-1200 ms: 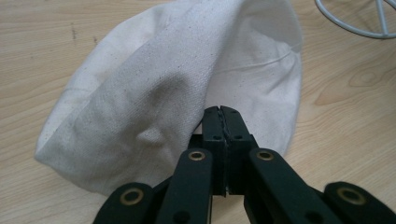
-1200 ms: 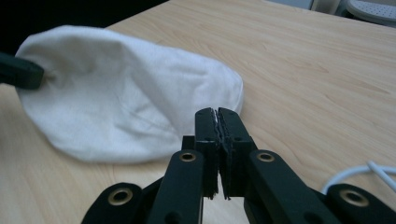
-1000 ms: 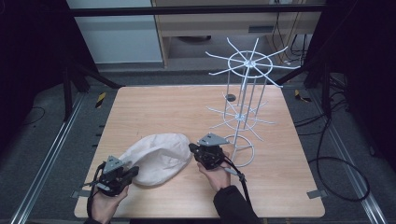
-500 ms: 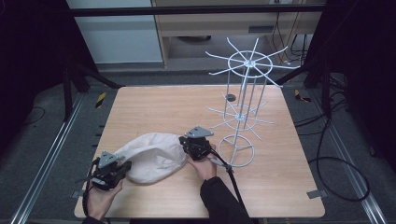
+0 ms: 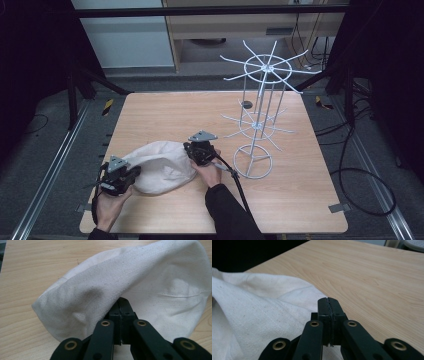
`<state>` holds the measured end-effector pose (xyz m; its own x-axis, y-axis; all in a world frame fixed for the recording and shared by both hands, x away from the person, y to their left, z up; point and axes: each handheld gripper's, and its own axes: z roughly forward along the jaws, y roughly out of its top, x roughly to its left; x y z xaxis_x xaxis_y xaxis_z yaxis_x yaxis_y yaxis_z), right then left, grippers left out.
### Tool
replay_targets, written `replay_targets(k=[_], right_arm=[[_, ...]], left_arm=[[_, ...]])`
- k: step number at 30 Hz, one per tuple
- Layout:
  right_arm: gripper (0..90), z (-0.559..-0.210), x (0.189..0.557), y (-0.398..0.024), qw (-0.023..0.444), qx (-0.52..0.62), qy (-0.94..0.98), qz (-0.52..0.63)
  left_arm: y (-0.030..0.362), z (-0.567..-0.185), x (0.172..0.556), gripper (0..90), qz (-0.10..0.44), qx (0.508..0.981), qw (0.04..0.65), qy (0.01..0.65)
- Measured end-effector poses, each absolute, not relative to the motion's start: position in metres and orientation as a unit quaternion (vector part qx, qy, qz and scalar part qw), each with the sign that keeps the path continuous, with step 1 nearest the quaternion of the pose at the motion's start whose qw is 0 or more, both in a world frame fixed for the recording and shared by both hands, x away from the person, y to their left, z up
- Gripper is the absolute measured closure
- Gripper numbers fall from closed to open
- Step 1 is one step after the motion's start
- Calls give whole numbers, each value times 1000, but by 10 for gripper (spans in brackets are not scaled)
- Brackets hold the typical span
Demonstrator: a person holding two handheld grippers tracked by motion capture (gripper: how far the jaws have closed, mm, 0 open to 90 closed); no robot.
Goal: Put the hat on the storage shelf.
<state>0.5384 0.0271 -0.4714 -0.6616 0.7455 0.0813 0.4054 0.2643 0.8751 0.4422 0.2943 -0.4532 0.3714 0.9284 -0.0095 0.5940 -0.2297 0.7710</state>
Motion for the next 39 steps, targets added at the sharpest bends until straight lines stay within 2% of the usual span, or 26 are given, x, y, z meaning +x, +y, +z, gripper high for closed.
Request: replay_targets(k=[13,19,22,25,29,34,39], right_arm=[[900,-480,528,25,144,345,818,438],[900,-477,519,26,140,337,827,427],[900,-477,514,26,145,334,833,417],[900,-476,512,26,149,332,836,411],[900,-475,508,24,148,329,841,404],[900,-477,495,19,142,327,840,410],[900,-477,484,17,143,317,846,404]], left_arm=[[299,-456,460,900,242,742,359,511],[303,-443,437,900,258,733,377,504],[311,-438,420,900,270,729,359,517],[315,-442,419,900,264,731,349,524],[316,-449,430,900,255,734,341,529],[317,-454,454,900,232,723,367,537],[311,-455,467,900,240,725,369,531]])
